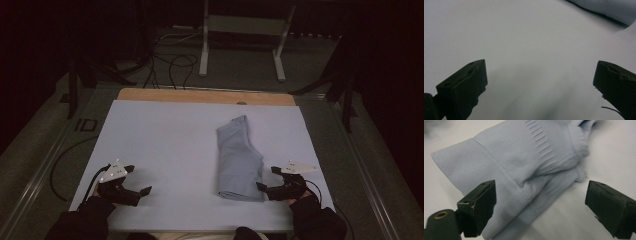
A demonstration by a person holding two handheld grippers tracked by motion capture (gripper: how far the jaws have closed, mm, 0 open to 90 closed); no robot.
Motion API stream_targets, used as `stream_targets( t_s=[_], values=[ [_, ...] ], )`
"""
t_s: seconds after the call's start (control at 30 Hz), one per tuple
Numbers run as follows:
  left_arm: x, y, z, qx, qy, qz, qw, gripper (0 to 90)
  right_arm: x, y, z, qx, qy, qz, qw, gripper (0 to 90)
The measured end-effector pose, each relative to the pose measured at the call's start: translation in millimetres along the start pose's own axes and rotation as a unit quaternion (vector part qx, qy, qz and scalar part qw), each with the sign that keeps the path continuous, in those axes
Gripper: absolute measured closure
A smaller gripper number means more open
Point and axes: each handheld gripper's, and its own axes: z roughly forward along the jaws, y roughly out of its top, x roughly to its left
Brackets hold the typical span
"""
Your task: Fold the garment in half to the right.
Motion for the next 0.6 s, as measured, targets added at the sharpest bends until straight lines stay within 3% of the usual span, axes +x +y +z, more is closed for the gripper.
stream_targets(
  t_s=[0.13,0.6],
  values=[
    [2.7,-3.5,-3.8,-0.005,0.005,-0.005,1.0,0.3,-1.9,-5.3,-3.4,0.01,-0.021,-0.012,0.9997,10.0],
    [0.8,-3.0,-3.6,-0.011,0.001,-0.003,0.9999,0.3,-3.2,-6.9,1.0,0.004,-0.014,-0.008,0.9999,10.0]
  ],
)
